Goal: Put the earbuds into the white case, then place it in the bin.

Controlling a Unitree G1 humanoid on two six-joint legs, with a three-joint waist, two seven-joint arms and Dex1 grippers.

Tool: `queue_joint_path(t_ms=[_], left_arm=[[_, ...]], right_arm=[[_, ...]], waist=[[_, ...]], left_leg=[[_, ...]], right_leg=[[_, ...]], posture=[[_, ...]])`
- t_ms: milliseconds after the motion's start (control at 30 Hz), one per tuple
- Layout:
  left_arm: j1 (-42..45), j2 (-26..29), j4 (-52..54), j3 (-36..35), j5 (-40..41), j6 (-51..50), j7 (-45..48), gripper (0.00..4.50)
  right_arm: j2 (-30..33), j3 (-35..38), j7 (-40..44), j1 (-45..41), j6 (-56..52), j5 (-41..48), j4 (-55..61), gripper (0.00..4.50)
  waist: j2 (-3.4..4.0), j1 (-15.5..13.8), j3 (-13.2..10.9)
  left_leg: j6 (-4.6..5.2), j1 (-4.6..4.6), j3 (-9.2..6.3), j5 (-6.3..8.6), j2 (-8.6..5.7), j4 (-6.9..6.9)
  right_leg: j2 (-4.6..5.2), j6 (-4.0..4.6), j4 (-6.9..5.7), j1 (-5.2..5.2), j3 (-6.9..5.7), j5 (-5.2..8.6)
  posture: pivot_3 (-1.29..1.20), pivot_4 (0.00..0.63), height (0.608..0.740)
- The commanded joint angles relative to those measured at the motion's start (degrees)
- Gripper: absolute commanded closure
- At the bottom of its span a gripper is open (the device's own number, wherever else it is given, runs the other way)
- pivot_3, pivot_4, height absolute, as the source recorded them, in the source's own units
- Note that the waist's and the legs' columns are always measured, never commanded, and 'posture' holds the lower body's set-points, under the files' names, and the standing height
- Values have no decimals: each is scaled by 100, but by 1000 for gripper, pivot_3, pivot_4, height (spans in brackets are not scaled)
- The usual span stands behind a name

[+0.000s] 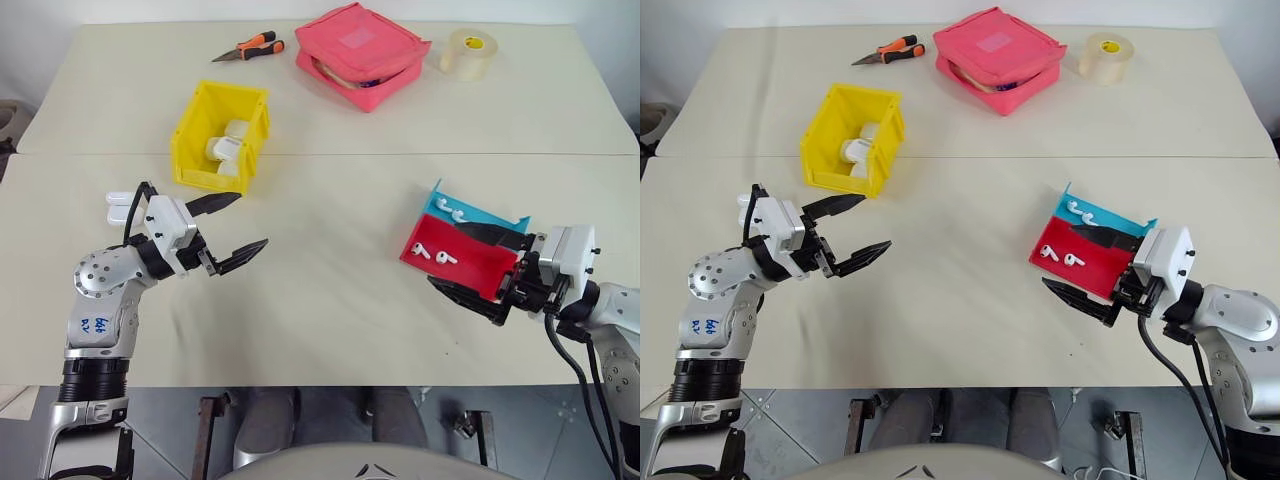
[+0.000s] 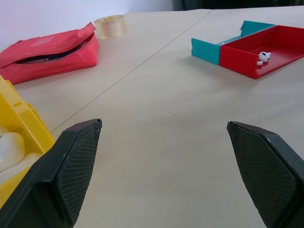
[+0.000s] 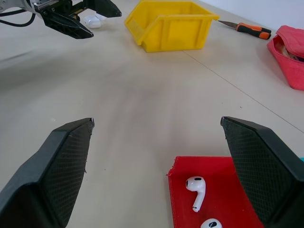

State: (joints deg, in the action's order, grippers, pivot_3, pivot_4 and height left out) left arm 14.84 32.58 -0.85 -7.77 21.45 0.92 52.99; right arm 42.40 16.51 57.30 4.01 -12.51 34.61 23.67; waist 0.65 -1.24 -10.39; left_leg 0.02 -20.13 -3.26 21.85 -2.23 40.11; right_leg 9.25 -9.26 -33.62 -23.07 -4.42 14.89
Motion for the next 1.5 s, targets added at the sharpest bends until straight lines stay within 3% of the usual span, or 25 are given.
queue_joint_path(t_ms=[33, 333, 500, 733, 1033, 1233, 1500], left_arm=[[41, -1, 137, -67, 3, 95, -75, 11], [-72, 21, 245, -231, 159, 14, -195, 11], [-460, -35, 582, -710, 305, -267, -768, 11], [-2547, -871, 2037, -2313, 346, -693, -2627, 11], [-4212, -1849, 3149, -3180, 643, -1722, -4066, 11], [-3845, -1363, 3434, -3361, 1098, -2919, -4609, 11], [-1932, 551, 2788, -3038, 1567, -5132, -4826, 11]], right_arm=[[-30, 119, 47, 11, 117, 51, -2, 0], [-50, 45, 152, -106, 145, 58, -121, 0], [-158, -169, 250, -362, 178, 60, -198, 0], [-875, -1024, 275, -1323, 363, 59, -325, 0], [-1204, -1502, 668, -1758, 684, -77, -493, 0], [-1034, -1522, 907, -1766, 647, -65, -629, 0], [-645, -1420, 1044, -1576, 223, 69, -584, 0]], waist=[[0, -3, 0], [0, -8, 0], [0, 22, 0], [-6, 143, 0], [-24, -13, 5], [-27, -26, 6], [-26, 0, 7]], left_leg=[[0, 0, 0, 0, 0, 0], [0, 0, 2, 0, 0, 0], [0, 0, 7, 0, 4, -2], [-1, 0, 3, 7, 14, -14], [7, -4, 1, 15, 5, -6], [4, -3, -2, 14, 8, -5], [2, -2, -1, 13, 7, -6]], right_leg=[[0, 0, 0, 0, 0, 0], [0, -1, 1, -1, 2, -1], [-1, -1, -1, -9, 5, -1], [-4, -2, -3, -42, 38, -1], [-2, -2, 2, -41, 59, -1], [-6, -1, -4, -41, 55, -1], [-9, 4, -17, -50, 60, 2]], posture=[[0, 150, 740], [0, 150, 740], [0, 150, 740], [0, 150, 740], [0, 150, 740], [0, 150, 740], [0, 150, 740]])
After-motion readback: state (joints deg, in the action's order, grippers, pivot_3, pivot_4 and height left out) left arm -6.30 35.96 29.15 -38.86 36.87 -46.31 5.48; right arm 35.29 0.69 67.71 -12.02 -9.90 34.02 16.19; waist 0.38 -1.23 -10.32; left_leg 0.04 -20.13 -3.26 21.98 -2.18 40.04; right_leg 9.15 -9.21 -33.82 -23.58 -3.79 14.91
